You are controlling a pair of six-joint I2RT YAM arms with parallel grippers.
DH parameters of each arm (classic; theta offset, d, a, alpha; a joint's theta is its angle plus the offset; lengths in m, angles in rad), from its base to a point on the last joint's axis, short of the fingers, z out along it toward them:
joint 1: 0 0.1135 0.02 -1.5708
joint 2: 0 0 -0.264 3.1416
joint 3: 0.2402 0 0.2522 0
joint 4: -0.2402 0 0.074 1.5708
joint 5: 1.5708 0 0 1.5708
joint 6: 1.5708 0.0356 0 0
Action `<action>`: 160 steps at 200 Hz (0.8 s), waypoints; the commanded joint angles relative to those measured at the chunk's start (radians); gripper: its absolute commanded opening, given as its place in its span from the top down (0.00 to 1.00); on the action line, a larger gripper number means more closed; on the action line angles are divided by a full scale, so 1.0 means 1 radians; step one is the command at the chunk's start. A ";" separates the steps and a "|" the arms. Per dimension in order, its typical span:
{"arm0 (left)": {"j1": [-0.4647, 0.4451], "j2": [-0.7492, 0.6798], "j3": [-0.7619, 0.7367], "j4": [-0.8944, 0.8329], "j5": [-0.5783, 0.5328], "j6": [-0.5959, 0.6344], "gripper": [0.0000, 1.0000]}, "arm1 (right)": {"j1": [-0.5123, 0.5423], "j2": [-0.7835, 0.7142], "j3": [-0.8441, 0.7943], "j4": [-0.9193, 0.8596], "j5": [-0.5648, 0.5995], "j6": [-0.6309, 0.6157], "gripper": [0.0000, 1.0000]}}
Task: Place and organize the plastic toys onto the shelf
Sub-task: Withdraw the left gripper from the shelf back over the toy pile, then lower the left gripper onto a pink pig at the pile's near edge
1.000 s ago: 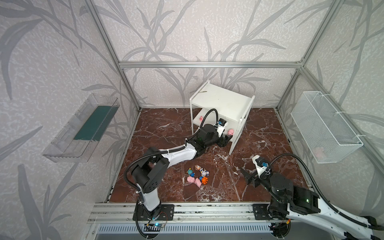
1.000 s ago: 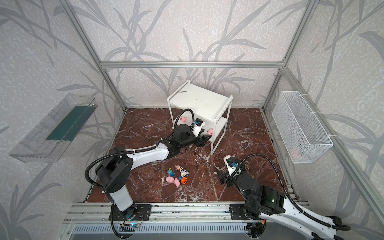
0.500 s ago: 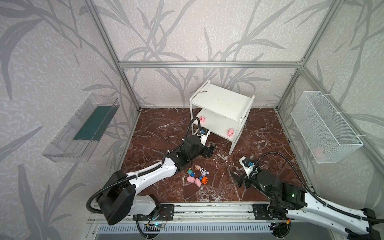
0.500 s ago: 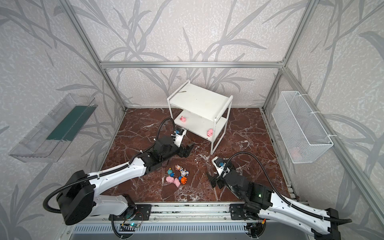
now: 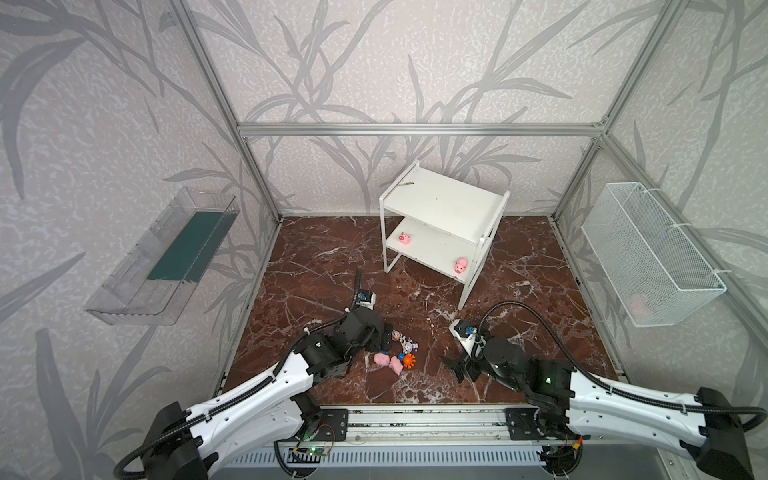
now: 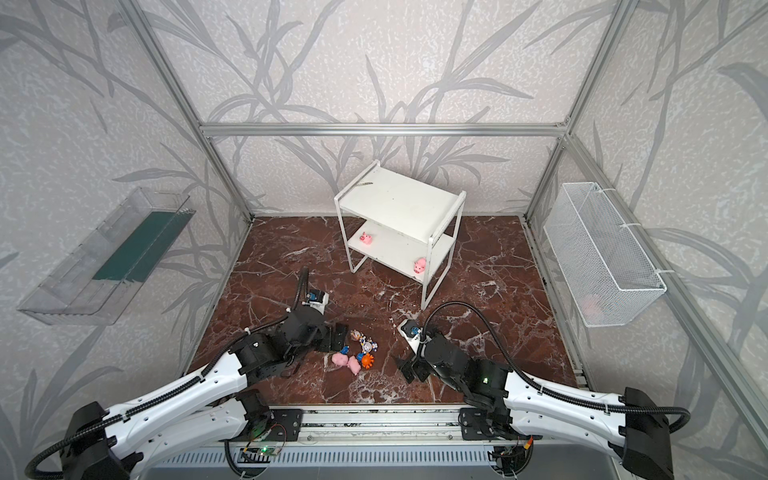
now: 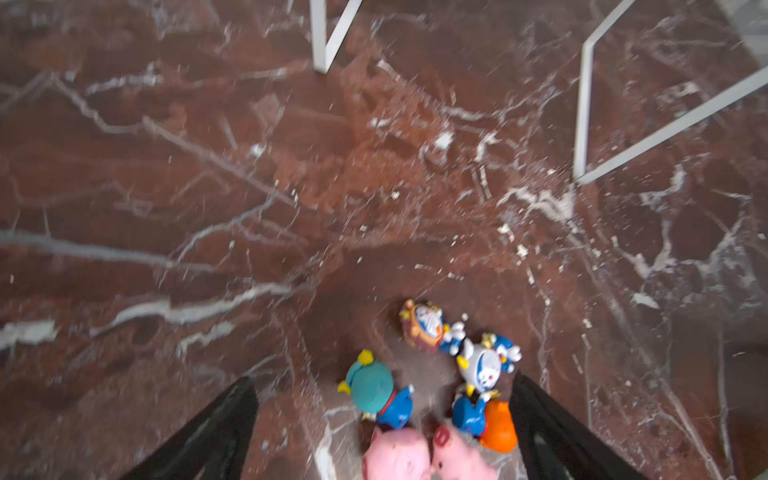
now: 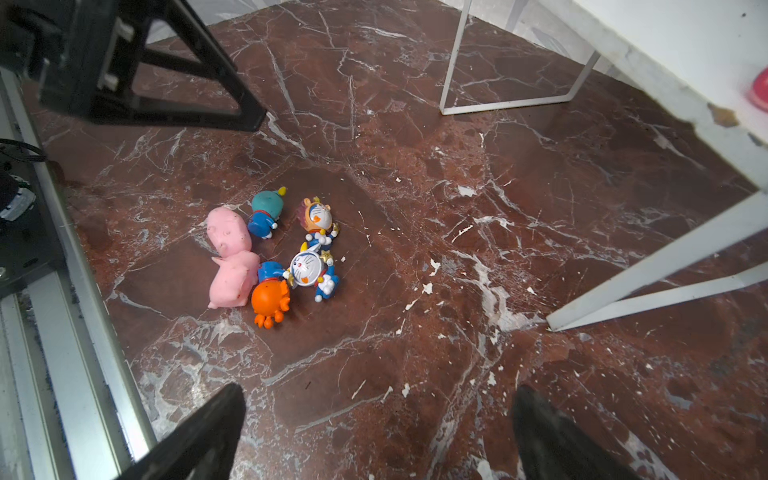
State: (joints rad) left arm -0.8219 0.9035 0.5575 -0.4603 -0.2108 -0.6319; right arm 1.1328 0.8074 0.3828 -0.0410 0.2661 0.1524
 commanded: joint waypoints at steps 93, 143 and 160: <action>-0.005 0.024 -0.116 -0.078 0.138 -0.255 0.53 | 0.005 0.034 -0.008 0.054 -0.014 -0.003 0.01; -0.005 0.056 -0.136 -0.008 0.157 -0.250 0.55 | 0.005 0.021 -0.018 0.054 -0.003 -0.006 0.01; -0.005 0.076 -0.140 0.023 0.177 -0.244 0.54 | 0.007 0.021 -0.022 0.055 0.000 -0.007 0.01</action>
State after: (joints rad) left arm -0.8246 0.9581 0.4339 -0.4835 -0.0513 -0.8604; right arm 1.1328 0.8406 0.3733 -0.0013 0.2523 0.1520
